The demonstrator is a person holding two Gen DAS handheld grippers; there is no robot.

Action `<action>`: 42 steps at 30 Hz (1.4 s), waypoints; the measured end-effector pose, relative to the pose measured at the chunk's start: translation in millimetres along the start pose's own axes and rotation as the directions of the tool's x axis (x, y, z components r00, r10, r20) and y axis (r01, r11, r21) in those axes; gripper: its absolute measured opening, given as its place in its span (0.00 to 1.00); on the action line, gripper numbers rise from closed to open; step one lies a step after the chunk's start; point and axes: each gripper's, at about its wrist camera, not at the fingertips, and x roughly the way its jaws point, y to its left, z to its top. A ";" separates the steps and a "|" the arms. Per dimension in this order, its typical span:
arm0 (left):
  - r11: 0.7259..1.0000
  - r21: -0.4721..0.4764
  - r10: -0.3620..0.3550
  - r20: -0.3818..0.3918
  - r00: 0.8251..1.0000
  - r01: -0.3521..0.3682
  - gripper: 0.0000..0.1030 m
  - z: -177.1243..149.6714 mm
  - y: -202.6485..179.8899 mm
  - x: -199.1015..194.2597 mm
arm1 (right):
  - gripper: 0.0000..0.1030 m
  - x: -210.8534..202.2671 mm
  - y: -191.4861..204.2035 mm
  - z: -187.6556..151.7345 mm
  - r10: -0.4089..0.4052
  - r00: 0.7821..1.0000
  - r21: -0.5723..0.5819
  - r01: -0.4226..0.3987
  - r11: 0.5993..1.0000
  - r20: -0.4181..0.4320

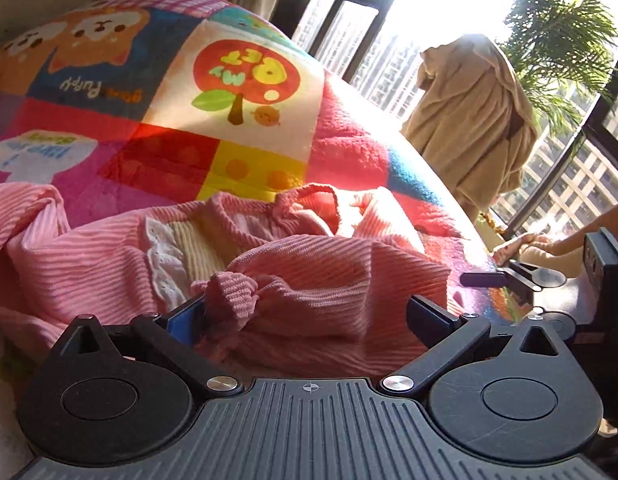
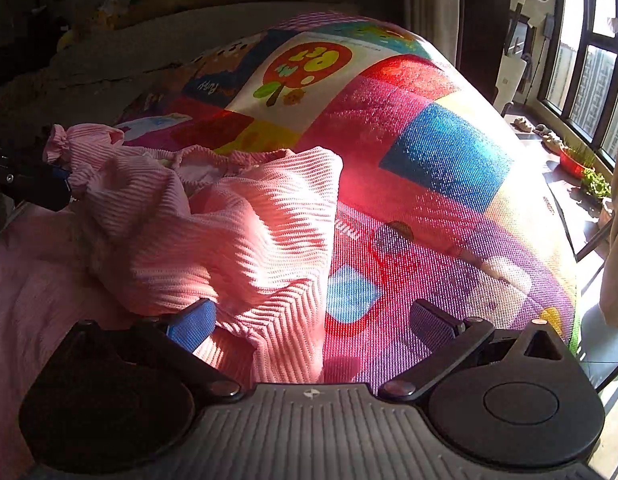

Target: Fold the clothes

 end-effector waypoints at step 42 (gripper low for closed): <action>0.958 -0.222 0.190 0.024 0.981 -0.180 1.00 -34.6 0.6 -56.8 | 1.00 -9.9 44.2 14.9 -0.131 0.957 -0.373 0.224 0.900 0.257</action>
